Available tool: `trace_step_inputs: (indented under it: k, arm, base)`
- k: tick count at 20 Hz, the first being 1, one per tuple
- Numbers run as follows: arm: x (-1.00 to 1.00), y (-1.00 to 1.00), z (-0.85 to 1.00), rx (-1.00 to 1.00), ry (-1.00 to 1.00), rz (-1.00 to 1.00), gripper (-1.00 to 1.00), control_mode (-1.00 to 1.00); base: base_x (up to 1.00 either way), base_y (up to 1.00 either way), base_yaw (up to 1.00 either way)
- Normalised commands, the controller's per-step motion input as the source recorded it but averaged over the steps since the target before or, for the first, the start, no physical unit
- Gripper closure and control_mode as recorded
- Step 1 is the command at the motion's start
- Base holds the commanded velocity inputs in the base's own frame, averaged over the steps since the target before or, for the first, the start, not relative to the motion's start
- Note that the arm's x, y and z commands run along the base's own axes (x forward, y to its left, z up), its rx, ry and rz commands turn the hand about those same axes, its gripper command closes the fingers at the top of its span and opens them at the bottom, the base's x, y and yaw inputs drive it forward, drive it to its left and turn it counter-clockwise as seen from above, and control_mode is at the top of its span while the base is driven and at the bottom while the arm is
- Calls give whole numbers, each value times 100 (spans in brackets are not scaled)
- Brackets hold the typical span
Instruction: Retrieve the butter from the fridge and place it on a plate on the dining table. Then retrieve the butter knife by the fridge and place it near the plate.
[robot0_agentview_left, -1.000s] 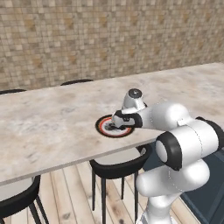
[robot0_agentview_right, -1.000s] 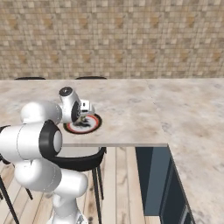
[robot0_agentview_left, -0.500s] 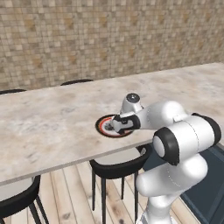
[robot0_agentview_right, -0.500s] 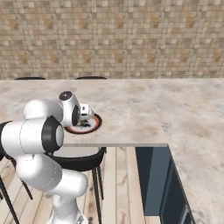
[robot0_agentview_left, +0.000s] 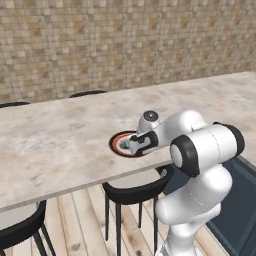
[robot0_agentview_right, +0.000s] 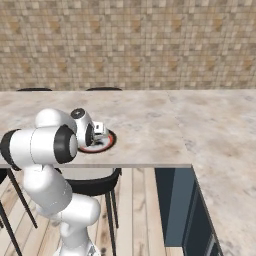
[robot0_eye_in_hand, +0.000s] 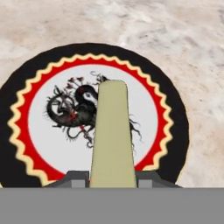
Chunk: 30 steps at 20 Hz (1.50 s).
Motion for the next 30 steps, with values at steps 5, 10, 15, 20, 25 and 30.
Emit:
trace_step_inputs:
  k: [5,10,15,20,25,30]
  arm:
    - [14,0,-13,0,0,0,100,-100]
    - [8,1,-13,0,0,0,100,-100]
    - [3,3,-3,0,0,0,100,-100]
    - [2,0,-4,0,0,0,100,-100]
    - [1,0,-6,0,0,0,100,-100]
    - [2,0,-6,0,0,0,-100,-100]
  base:
    - [0,0,0]
    - [0,0,0]
    - [0,0,0]
    - [0,0,0]
    - [0,0,0]
    - [0,0,0]
